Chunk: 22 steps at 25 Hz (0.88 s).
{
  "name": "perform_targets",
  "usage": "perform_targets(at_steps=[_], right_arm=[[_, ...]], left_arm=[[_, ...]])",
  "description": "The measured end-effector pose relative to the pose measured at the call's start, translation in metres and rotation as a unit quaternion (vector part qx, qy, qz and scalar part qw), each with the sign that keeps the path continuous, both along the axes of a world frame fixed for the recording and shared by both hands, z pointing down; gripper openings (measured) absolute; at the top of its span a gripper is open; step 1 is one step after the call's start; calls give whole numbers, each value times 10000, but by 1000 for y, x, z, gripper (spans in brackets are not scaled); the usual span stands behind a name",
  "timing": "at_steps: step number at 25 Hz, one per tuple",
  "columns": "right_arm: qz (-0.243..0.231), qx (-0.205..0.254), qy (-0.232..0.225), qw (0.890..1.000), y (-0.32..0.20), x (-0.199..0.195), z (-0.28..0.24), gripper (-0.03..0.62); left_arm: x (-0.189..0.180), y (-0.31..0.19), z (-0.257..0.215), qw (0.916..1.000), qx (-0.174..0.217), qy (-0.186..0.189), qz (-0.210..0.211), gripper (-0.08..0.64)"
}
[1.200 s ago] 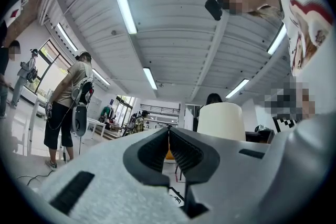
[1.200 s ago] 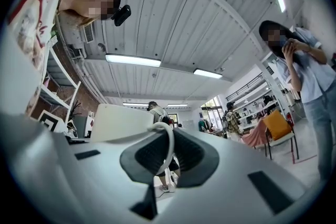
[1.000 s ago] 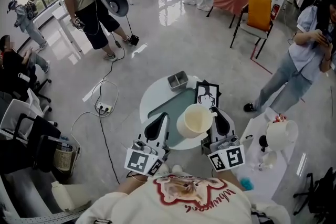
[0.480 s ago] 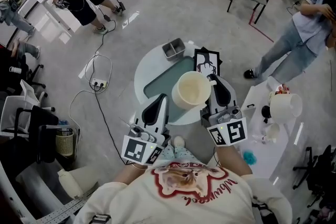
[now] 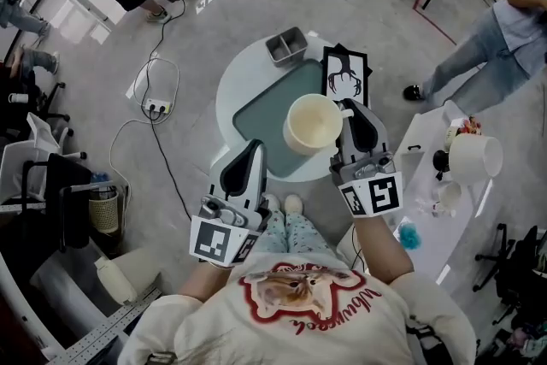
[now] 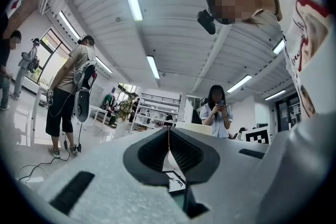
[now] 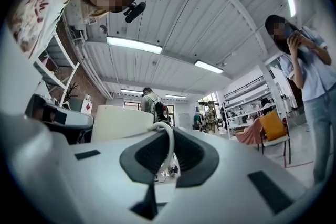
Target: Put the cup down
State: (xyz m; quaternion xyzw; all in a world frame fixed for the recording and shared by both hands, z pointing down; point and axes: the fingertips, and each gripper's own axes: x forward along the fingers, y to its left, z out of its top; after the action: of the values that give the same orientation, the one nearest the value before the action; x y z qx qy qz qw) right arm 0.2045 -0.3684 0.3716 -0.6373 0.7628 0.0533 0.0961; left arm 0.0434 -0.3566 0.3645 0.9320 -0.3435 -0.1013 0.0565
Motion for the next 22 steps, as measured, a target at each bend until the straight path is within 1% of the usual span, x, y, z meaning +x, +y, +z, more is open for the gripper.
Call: perform_targets(at_steps=[8, 12, 18, 22], right_arm=[[-60, -180, -9, 9998, -11, -13, 39, 41], [-41, -276, 5, 9996, -18, -15, 60, 41], [42, -445, 18, 9990, -29, -13, 88, 41], [31, -552, 117, 9984, -36, -14, 106, 41]], left_arm=[[-10, -6, 18, 9999, -105, -126, -21, 17], [-16, -13, 25, 9997, -95, -213, -91, 17], [-24, -26, 32, 9994, -96, -191, -269, 17], [-26, -29, 37, 9992, -156, -172, -336, 17]])
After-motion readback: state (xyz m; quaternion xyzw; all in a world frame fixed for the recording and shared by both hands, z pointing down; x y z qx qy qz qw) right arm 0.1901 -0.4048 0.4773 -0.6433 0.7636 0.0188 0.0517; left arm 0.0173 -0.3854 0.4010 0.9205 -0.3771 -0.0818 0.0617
